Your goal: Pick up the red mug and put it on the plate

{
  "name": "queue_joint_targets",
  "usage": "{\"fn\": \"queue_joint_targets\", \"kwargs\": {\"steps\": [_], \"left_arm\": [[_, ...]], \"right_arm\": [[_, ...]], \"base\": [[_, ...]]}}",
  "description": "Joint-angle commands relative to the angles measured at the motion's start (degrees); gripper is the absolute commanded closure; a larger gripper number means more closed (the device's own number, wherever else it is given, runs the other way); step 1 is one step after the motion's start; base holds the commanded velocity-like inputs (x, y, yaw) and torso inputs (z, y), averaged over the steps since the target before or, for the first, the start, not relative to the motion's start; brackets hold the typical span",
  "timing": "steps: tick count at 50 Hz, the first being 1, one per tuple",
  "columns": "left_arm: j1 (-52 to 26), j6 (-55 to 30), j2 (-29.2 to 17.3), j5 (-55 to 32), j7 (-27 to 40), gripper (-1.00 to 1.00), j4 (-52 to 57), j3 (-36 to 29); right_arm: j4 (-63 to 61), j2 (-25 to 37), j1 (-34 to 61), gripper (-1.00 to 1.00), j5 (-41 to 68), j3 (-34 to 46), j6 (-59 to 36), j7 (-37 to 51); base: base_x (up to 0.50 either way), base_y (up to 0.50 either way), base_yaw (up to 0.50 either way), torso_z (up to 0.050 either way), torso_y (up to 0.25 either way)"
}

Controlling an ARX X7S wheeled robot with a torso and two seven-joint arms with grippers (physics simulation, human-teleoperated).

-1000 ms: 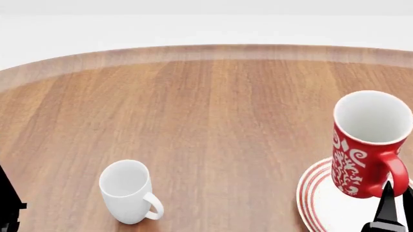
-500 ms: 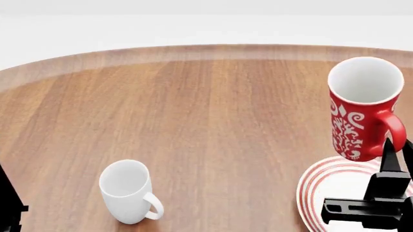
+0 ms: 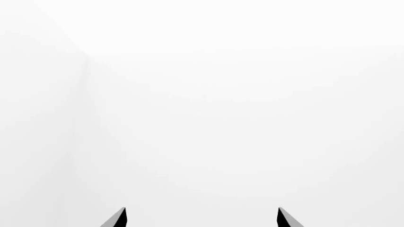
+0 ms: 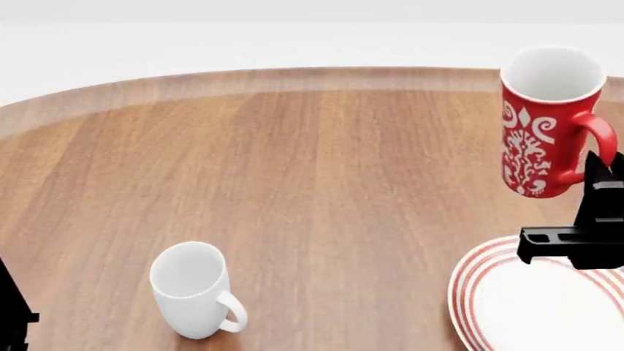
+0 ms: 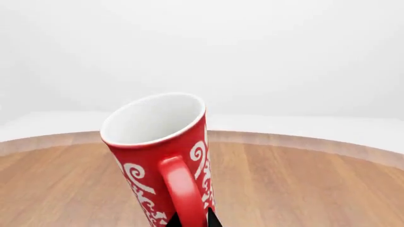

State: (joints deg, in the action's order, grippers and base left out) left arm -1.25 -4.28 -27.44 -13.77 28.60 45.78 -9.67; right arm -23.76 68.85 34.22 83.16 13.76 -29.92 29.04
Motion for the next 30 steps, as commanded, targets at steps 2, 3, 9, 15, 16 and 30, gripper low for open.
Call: {"fn": "queue_joint_targets", "kwargs": {"steps": [2, 3, 9, 15, 16, 30], "left_arm": [[0.1, -0.1, -0.3, -0.3, 0.3, -1.0, 0.5, 0.3], [0.1, -0.2, -0.4, -0.2, 0.3, -1.0, 0.6, 0.3], [0.2, -0.1, -0.4, -0.3, 0.4, -1.0, 0.7, 0.4], [0.5, -0.1, -0.6, -0.2, 0.5, -1.0, 1.1, 0.4], [0.5, -0.2, -0.6, -0.2, 0.6, -1.0, 1.1, 0.3], [0.9, -0.1, -0.9, -0.3, 0.9, -1.0, 1.7, 0.6]], "right_arm": [[10.1, -2.4, 11.0, 1.0, -2.3, 3.2, -6.5, -8.2], [10.9, -2.7, 12.1, 1.0, -3.1, 3.7, -7.1, -9.0], [16.5, -4.4, 17.0, 1.0, -5.7, 5.5, -9.3, -13.1], [21.2, -5.9, 20.5, 1.0, -8.2, 7.2, -10.6, -17.3], [22.2, -6.2, 21.0, 1.0, -9.0, 7.7, -10.6, -18.5], [33.6, -9.7, 27.3, 1.0, -12.8, 10.0, -11.4, -25.9]], "base": [[0.0, 0.0, 0.0, 0.0, 0.0], [0.0, 0.0, 0.0, 0.0, 0.0], [0.0, 0.0, 0.0, 0.0, 0.002], [0.0, 0.0, 0.0, 0.0, 0.0], [0.0, 0.0, 0.0, 0.0, 0.0], [0.0, 0.0, 0.0, 0.0, 0.0]]}}
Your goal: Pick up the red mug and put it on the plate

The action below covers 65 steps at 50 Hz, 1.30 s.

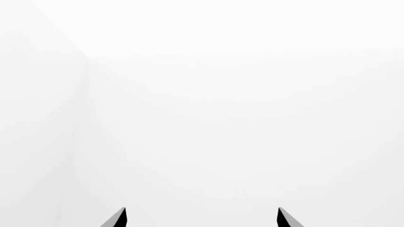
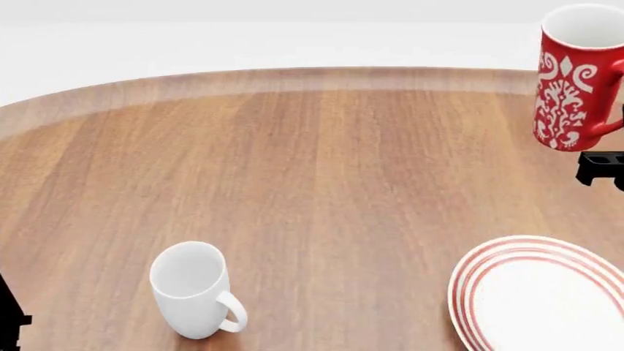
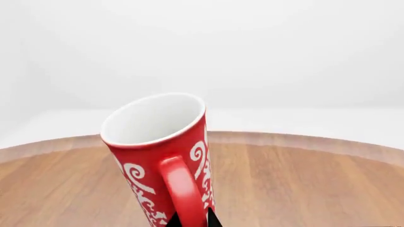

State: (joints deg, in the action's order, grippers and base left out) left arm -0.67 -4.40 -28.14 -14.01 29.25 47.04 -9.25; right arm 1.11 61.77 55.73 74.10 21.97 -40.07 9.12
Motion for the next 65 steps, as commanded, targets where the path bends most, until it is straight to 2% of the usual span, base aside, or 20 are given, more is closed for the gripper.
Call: {"fn": "queue_joint_targets", "kwargs": {"steps": [1, 19, 32, 41, 54, 65], "left_arm": [[0.3, 0.0, -0.3, -0.1, 0.3, -1.0, 0.5, 0.2], [1.6, 0.0, -0.8, 0.2, 0.9, -1.0, 2.5, 0.4], [2.7, 0.2, -1.1, 0.7, 1.4, -1.0, 3.4, 0.5], [2.8, 0.4, -1.2, 0.8, 1.6, -1.0, 3.3, 0.5], [2.6, 0.2, -1.4, 0.6, 1.8, -1.0, 3.5, 0.7], [2.4, 0.2, -1.5, 0.5, 1.8, -1.0, 3.4, 0.5]], "right_arm": [[9.3, -2.9, 6.0, 1.0, -3.8, 1.8, -1.4, -6.2], [20.8, -7.1, 17.4, 1.0, -12.6, 7.5, -3.5, -13.2], [31.4, -11.9, 24.1, 1.0, -23.9, 14.6, 0.8, -20.6], [35.2, -12.6, 22.9, 1.0, -25.4, 15.7, 2.7, -22.5], [31.6, -10.1, 18.9, 1.0, -23.7, 15.6, 2.5, -24.0], [33.8, -11.0, 16.5, 1.0, -23.3, 15.4, 4.4, -25.5]], "base": [[0.0, 0.0, 0.0, 0.0, 0.0], [0.0, 0.0, 0.0, 0.0, 0.001], [0.0, 0.0, 0.0, 0.0, 0.0], [0.0, 0.0, 0.0, 0.0, 0.001], [0.0, 0.0, 0.0, 0.0, 0.0], [0.0, 0.0, 0.0, 0.0, 0.0]]}}
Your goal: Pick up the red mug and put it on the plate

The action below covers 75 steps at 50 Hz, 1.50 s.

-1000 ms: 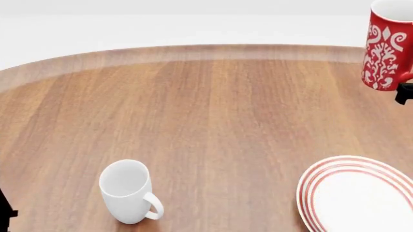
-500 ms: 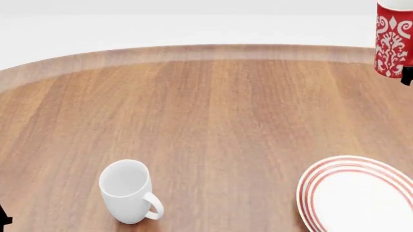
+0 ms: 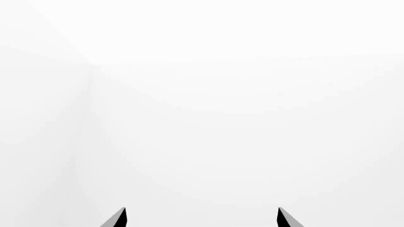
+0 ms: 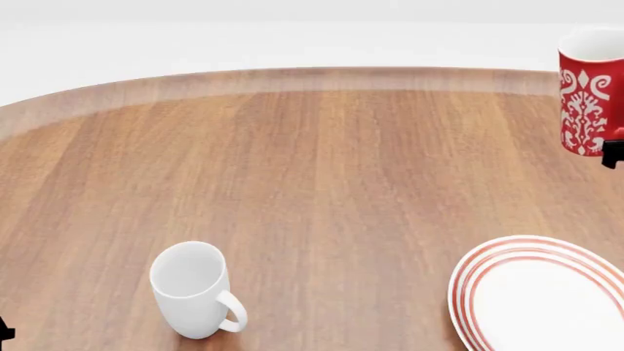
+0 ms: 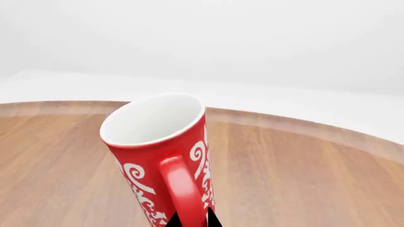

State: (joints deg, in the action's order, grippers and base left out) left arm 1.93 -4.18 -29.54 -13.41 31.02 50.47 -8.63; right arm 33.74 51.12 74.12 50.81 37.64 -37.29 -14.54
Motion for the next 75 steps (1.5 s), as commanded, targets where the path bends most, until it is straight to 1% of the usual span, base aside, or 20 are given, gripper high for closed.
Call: {"fn": "queue_joint_targets", "kwargs": {"steps": [1, 17, 24, 36, 45, 55, 65, 75], "left_arm": [[-0.2, -0.1, -0.1, -0.1, 0.2, -1.0, 0.0, -0.1], [-0.2, -0.2, -0.5, -0.3, 0.4, -1.0, 0.3, 0.2], [-0.2, -0.5, -0.6, -0.3, 0.5, -1.0, 0.5, 0.1], [0.0, -0.5, -0.9, -0.1, 0.7, -1.0, 1.2, 0.0], [-0.3, -0.6, -0.8, 0.3, 0.8, -1.0, 1.0, -0.4], [-0.2, -0.5, -0.8, 0.5, 1.0, -1.0, 1.1, -0.7], [0.2, -0.1, -1.1, 0.4, 1.2, -1.0, 1.4, -0.3], [0.3, -0.2, -1.2, 0.5, 1.3, -1.0, 1.6, -0.5]], "right_arm": [[1.5, -0.5, -2.1, 1.0, 0.0, -0.4, 2.1, -1.9], [3.5, -0.9, -10.1, 1.0, 6.0, -5.8, 6.9, -1.2], [1.0, 0.7, -15.3, 1.0, 8.6, -8.1, 9.4, -0.5], [-3.5, 2.6, -20.2, 1.0, 11.1, -10.6, 12.5, -0.6], [-5.1, 2.9, -22.5, 1.0, 11.1, -11.7, 15.9, -1.3], [-3.2, 1.9, -22.6, 1.0, 9.7, -11.6, 17.9, -1.6], [-0.9, 0.2, -20.6, 1.0, 8.8, -11.5, 17.5, 0.6], [-2.1, 0.8, -22.6, 1.0, 9.1, -12.5, 19.1, 2.2]], "base": [[0.0, 0.0, 0.0, 0.0, 0.0], [0.0, 0.0, 0.0, 0.0, 0.001], [0.0, 0.0, 0.0, 0.0, 0.0], [0.0, 0.0, 0.0, 0.0, 0.0], [0.0, 0.0, 0.0, 0.0, 0.001], [0.0, 0.0, 0.0, 0.002, 0.0], [0.0, 0.0, 0.0, 0.0, 0.0], [0.0, 0.0, 0.0, 0.0, 0.001]]}}
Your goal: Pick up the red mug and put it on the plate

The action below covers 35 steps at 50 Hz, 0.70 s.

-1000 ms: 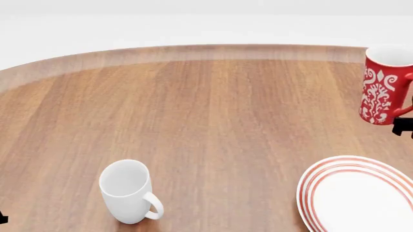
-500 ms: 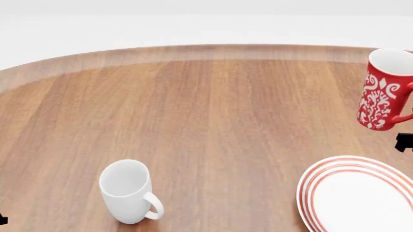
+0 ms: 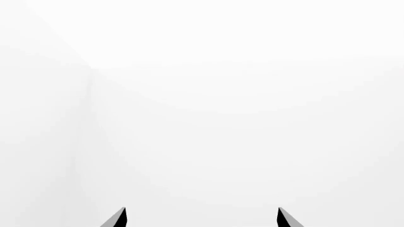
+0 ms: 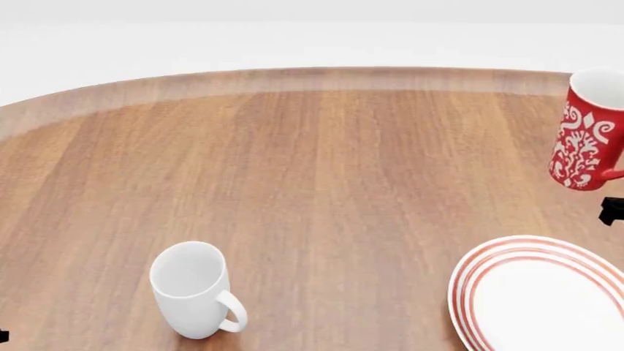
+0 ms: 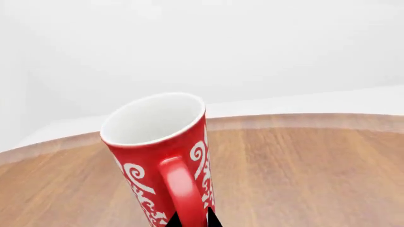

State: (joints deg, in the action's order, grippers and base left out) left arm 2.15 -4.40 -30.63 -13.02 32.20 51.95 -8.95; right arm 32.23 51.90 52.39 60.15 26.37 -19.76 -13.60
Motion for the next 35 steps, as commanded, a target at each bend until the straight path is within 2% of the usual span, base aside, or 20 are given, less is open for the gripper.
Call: {"fn": "queue_joint_targets", "kwargs": {"steps": [1, 35], "left_arm": [[0.0, 0.1, -0.1, 0.3, 0.1, -1.0, 0.1, -0.3], [0.1, 0.2, -0.7, 0.5, 0.7, -1.0, 1.3, -0.2]], "right_arm": [[-0.8, 0.1, -1.0, 1.0, -0.6, -1.0, 1.8, 1.2], [0.6, -0.5, -4.2, 1.0, -2.2, -1.1, 4.8, 2.3]], "base": [[0.0, 0.0, 0.0, 0.0, 0.0], [0.0, 0.0, 0.0, 0.0, 0.0]]}}
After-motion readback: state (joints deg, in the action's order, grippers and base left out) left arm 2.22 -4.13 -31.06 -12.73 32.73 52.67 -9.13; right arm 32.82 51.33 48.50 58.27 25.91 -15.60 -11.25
